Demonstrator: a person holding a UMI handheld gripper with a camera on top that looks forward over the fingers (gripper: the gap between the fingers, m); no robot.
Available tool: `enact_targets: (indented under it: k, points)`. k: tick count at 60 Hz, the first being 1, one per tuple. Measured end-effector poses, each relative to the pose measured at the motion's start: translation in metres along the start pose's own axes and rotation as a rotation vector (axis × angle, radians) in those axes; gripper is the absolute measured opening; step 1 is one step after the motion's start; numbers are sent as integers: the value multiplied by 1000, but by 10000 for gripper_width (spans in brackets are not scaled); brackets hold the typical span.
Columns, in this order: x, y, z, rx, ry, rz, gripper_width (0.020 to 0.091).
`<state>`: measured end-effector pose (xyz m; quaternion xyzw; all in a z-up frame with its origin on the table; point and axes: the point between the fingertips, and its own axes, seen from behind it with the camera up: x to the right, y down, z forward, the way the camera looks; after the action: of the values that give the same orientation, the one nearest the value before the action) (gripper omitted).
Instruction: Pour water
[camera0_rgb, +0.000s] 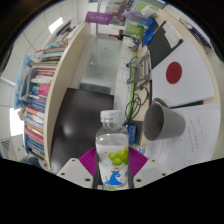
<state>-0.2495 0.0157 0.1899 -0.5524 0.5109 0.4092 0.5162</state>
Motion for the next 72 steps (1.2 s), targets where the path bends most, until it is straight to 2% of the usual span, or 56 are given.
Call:
enact_targets:
  k: [13, 29, 47, 51, 59, 63, 72]
  points:
    - [6, -18, 7, 38, 34, 237, 401]
    - [20, -10, 15, 18, 89, 485, 402]
    - [22, -6, 16, -12, 104, 553, 401]
    - [10, -13, 14, -8, 87, 504, 404]
    - [-28, -23, 8, -82, 69, 159, 403]
    - [-50, -42, 4, -103, 79, -49, 404]
    - [-82, -108, -1, -43, 91, -484, 406]
